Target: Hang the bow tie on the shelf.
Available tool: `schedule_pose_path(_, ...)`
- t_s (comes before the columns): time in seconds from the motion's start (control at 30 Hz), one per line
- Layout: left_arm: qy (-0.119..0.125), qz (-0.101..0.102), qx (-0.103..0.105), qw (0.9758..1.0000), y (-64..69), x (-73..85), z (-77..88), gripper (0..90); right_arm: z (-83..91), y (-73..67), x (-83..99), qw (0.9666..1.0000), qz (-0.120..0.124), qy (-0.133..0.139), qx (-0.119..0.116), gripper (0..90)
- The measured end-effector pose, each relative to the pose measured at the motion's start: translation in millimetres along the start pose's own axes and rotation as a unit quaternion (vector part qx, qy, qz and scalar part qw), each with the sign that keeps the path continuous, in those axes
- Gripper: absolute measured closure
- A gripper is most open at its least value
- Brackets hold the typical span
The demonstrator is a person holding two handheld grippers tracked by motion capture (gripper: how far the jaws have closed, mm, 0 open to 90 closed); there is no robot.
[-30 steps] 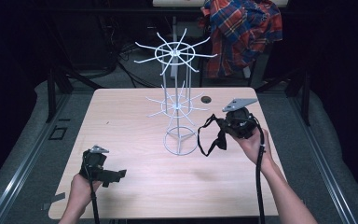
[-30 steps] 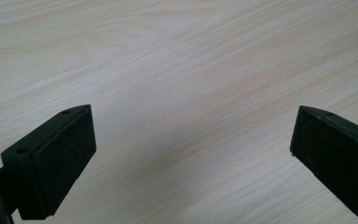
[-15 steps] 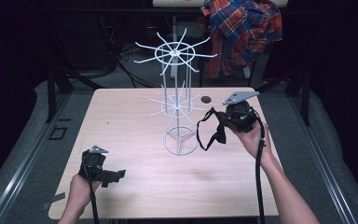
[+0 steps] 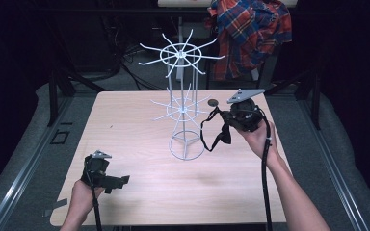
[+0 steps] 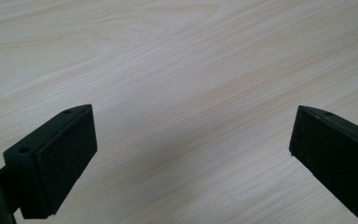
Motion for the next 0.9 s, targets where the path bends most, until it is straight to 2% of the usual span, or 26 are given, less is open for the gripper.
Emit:
schedule_pose_path(0.5, -0.003, -0.003, 0.001, 1.0000, 1.8, -0.5, -1.3, 0.8, -21.3, 7.9, -4.7, 0.9997, -0.020, -0.011, -0.009, 89.1)
schedule_pose_path(0.9, -0.005, -0.004, 0.002, 1.0000, 1.7, -0.6, -1.5, 0.8, -30.8, 11.1, -2.6, 0.9993, -0.030, -0.019, -0.009, 89.1)
Point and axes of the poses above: each handheld gripper's, and its own axes: z roughly backward along the jaws, x roughly out of its underside, y roughly to its right, the point moved 5 cm from there along -z, roughly forward along the jaws, and after that the axes turned 14 degrees about -y, right-handed, at the moved point
